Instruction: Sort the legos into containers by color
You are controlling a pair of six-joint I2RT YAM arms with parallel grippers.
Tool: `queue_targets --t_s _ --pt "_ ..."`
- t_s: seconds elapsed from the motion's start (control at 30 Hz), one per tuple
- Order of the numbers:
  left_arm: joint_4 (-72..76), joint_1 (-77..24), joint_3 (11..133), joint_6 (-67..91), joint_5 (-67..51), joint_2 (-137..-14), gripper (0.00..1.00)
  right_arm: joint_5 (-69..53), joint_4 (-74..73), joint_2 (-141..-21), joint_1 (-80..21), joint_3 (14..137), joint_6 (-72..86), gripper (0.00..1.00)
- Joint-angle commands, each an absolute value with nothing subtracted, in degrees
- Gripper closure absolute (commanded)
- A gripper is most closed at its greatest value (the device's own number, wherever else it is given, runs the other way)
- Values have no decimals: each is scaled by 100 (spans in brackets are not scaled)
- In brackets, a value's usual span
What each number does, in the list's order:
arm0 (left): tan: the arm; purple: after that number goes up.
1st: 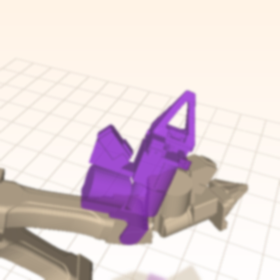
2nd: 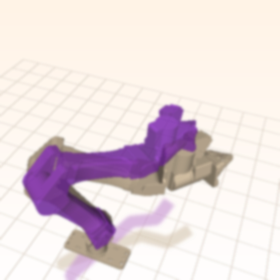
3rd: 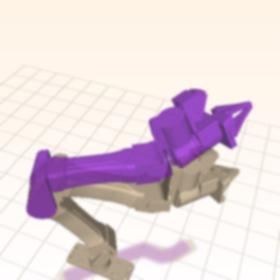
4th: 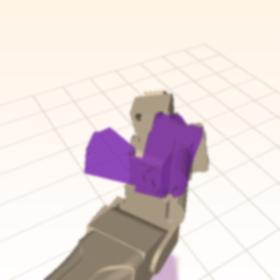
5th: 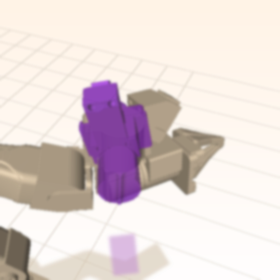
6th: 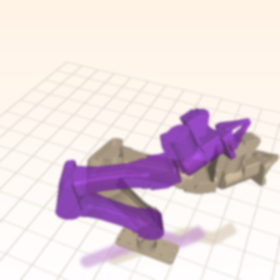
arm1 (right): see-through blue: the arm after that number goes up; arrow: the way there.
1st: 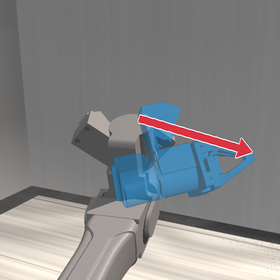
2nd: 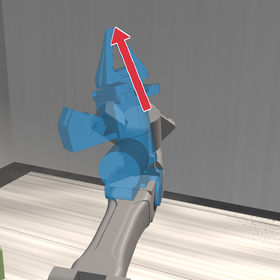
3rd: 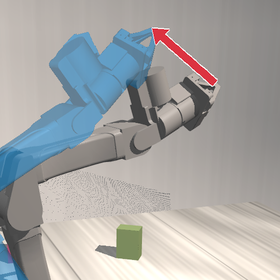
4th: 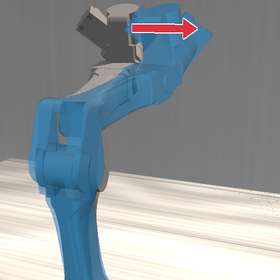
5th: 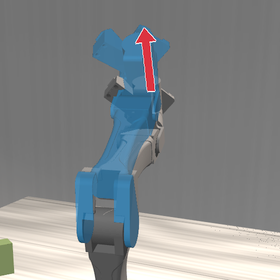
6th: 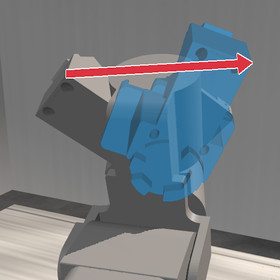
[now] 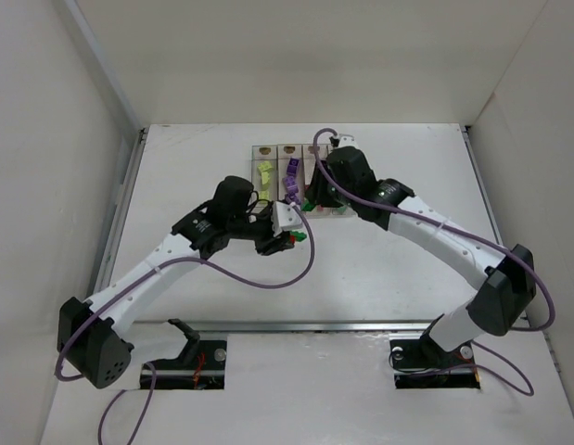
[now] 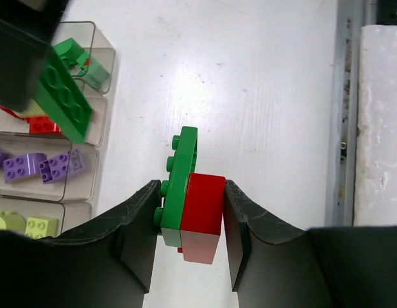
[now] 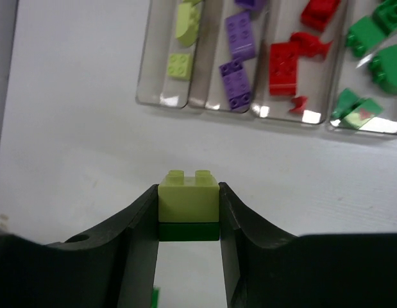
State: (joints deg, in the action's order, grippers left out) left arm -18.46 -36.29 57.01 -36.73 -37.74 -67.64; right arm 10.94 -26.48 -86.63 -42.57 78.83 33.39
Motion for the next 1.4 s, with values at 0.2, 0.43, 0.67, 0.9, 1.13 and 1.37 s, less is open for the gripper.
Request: queue_targets --t_s 0.2,0.43,0.67,0.9,1.13,1.37 --pt "-1873 -3656 5529 -3552 -3886 -6573 100 1135 -2048 -8991 -3806 8507 3208 100" --pt "-1256 -3272 4544 -3585 -2758 -7240 100 949 -1854 -8579 -3806 8025 3146 100" --pt "-1591 -3138 4544 -4500 -3226 -8110 70 817 -1969 -8464 -3806 7761 2971 100" --pt "-1705 -3138 4887 -4623 -3331 -8411 25 414 -1645 -8218 -3806 7524 2787 100" --pt "-1775 -3138 5448 -4491 -3445 -7947 17 80 -1398 -8016 -3806 7383 2549 100" --pt "-266 -3207 5572 -3060 -3543 -6953 14 -483 -1231 -7796 -3858 7331 2627 100"
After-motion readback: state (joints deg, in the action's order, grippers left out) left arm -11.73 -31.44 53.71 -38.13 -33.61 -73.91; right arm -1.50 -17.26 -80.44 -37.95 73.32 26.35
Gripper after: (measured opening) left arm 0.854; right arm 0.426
